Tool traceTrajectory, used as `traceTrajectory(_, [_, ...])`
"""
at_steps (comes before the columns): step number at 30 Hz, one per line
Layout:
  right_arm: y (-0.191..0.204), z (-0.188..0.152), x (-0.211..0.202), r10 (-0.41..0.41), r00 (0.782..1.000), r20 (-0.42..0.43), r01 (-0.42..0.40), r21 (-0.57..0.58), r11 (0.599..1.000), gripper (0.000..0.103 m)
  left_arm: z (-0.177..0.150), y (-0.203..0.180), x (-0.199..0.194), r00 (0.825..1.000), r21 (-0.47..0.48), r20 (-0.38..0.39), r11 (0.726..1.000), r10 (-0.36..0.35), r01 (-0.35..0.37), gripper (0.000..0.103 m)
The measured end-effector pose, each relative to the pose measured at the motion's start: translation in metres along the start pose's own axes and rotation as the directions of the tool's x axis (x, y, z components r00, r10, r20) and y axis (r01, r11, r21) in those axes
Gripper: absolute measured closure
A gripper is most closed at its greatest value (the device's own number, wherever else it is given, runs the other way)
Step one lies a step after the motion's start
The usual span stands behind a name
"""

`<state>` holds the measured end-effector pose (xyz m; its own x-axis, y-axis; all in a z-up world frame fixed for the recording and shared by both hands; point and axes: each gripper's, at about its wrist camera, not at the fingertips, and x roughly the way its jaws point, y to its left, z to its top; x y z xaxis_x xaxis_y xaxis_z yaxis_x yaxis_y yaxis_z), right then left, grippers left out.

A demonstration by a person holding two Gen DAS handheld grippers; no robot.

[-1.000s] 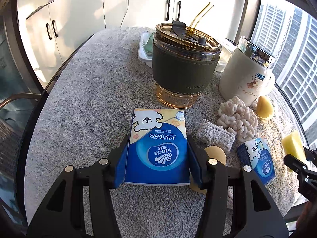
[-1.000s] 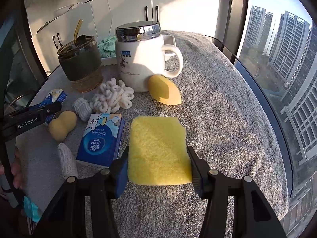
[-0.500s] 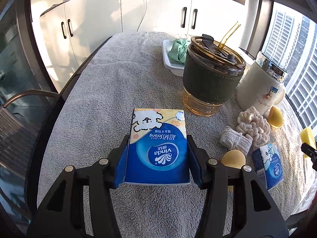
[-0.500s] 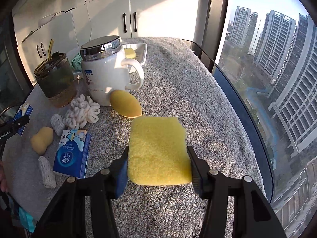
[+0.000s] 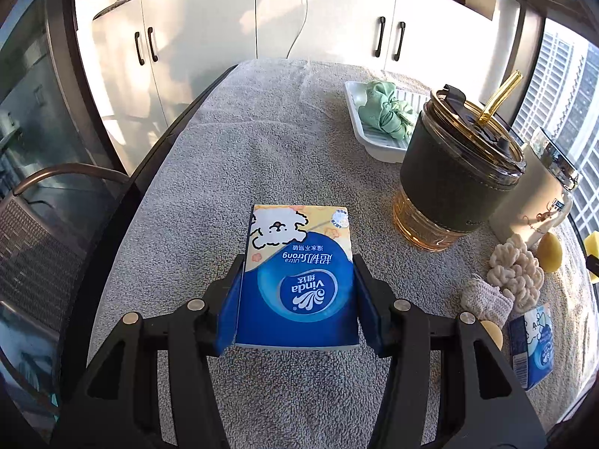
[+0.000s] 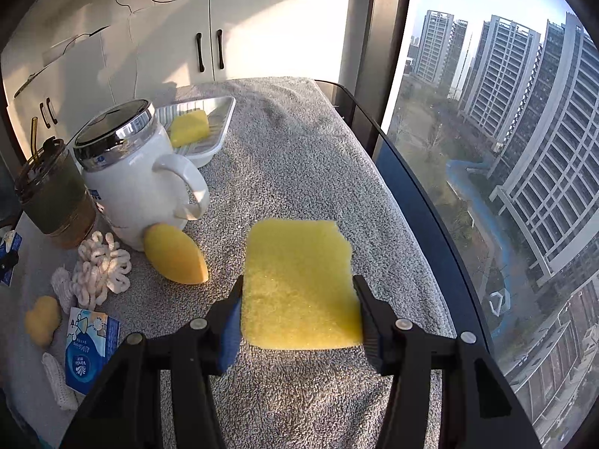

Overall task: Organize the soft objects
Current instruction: 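Carry the tissue pack and sponge over the white tray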

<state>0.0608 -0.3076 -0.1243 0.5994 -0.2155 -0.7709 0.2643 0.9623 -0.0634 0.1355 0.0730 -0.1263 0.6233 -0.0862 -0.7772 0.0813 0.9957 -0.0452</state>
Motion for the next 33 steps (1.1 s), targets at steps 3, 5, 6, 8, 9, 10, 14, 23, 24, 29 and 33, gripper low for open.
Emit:
traceTrajectory(3, [-0.004, 0.012, 0.009, -0.020, 1.000, 0.003, 0.020, -0.005, 1.000, 0.047, 0.008, 0.005, 0.006, 1.000, -0.005, 0.002, 1.000, 0.011, -0.011, 0.052])
traceTrajectory(5, [-0.006, 0.019, 0.015, -0.031, 1.000, 0.002, 0.031, -0.008, 0.999, 0.047, 0.014, 0.008, 0.011, 1.000, -0.003, 0.005, 1.000, 0.025, -0.025, 0.052])
traceTrajectory(6, [-0.007, 0.023, 0.019, -0.035, 0.999, -0.001, 0.035, -0.009, 0.999, 0.047, 0.017, 0.009, 0.014, 0.999, -0.003, 0.006, 0.999, 0.033, -0.033, 0.052])
traceTrajectory(8, [-0.009, 0.031, 0.025, -0.040, 0.999, -0.004, 0.040, -0.007, 0.999, 0.047, 0.024, 0.013, 0.019, 0.999, -0.008, 0.010, 0.999, 0.045, -0.045, 0.052])
traceTrajectory(9, [-0.010, 0.034, 0.029, -0.038, 0.999, -0.006, 0.038, -0.004, 0.999, 0.047, 0.028, 0.016, 0.022, 0.999, -0.011, 0.009, 0.999, 0.051, -0.051, 0.052])
traceTrajectory(10, [-0.011, 0.037, 0.034, -0.040, 0.999, -0.013, 0.040, 0.003, 0.999, 0.047, 0.031, 0.018, 0.025, 0.999, -0.019, 0.007, 0.998, 0.052, -0.052, 0.052])
traceTrajectory(14, [-0.013, 0.053, 0.054, -0.038, 0.999, -0.031, 0.039, 0.020, 0.999, 0.047, 0.047, 0.031, 0.044, 0.999, -0.053, -0.018, 0.997, 0.049, -0.050, 0.052])
traceTrajectory(23, [-0.014, 0.097, 0.093, -0.058, 0.997, -0.055, 0.059, 0.008, 0.998, 0.047, 0.092, 0.053, 0.081, 0.994, -0.061, -0.001, 0.992, 0.107, -0.107, 0.052])
traceTrajectory(24, [-0.013, 0.103, 0.097, -0.062, 0.997, -0.053, 0.062, 0.001, 0.998, 0.047, 0.097, 0.054, 0.085, 0.994, -0.057, 0.000, 0.992, 0.109, -0.109, 0.052])
traceTrajectory(29, [-0.009, 0.125, 0.117, -0.096, 0.994, -0.059, 0.094, -0.038, 0.995, 0.047, 0.122, 0.057, 0.102, 0.991, -0.043, 0.017, 0.990, 0.133, -0.133, 0.052])
traceTrajectory(33, [-0.005, 0.144, 0.134, -0.082, 0.994, -0.076, 0.079, -0.045, 0.996, 0.047, 0.142, 0.050, 0.111, 0.989, -0.012, 0.044, 0.990, 0.138, -0.138, 0.052])
